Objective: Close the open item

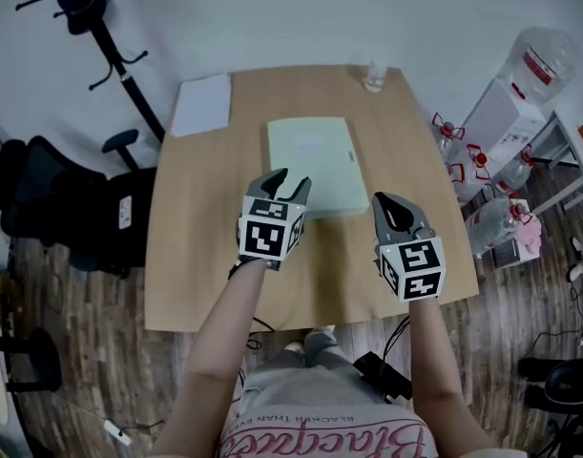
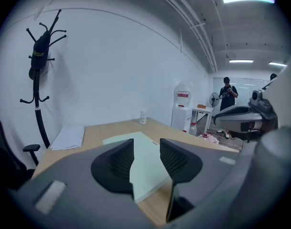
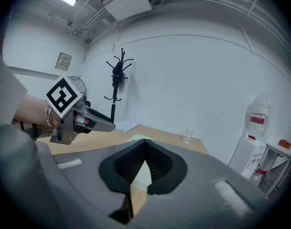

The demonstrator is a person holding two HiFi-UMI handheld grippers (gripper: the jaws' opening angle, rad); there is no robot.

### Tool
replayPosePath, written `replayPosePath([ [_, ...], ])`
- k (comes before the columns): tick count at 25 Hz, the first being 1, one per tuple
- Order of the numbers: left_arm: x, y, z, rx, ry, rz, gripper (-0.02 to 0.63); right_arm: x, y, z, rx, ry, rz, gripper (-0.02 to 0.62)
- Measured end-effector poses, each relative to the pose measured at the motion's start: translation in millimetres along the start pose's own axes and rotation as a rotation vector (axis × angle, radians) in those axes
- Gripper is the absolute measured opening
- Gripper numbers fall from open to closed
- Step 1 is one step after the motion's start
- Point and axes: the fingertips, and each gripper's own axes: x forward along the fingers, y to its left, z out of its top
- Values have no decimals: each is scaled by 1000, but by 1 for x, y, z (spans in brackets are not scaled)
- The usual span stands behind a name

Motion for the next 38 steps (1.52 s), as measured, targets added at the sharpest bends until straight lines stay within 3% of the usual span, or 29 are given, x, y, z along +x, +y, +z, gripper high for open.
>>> replayPosePath([
  [8,-56,-6,20,83,-114,25,14,-36,17,22,-12,-49,-43,0],
  [17,-94,-21,38,100,-208,3,15,-62,26,40,-11,-103,-60,0],
  [26,-106,-14,63,89,-305,76,15,-59,4,63,-18,-143,-18,0],
  [38,-107,-15,91,139,-384,154,15,-44,-24,79,-30,-197,11,0],
])
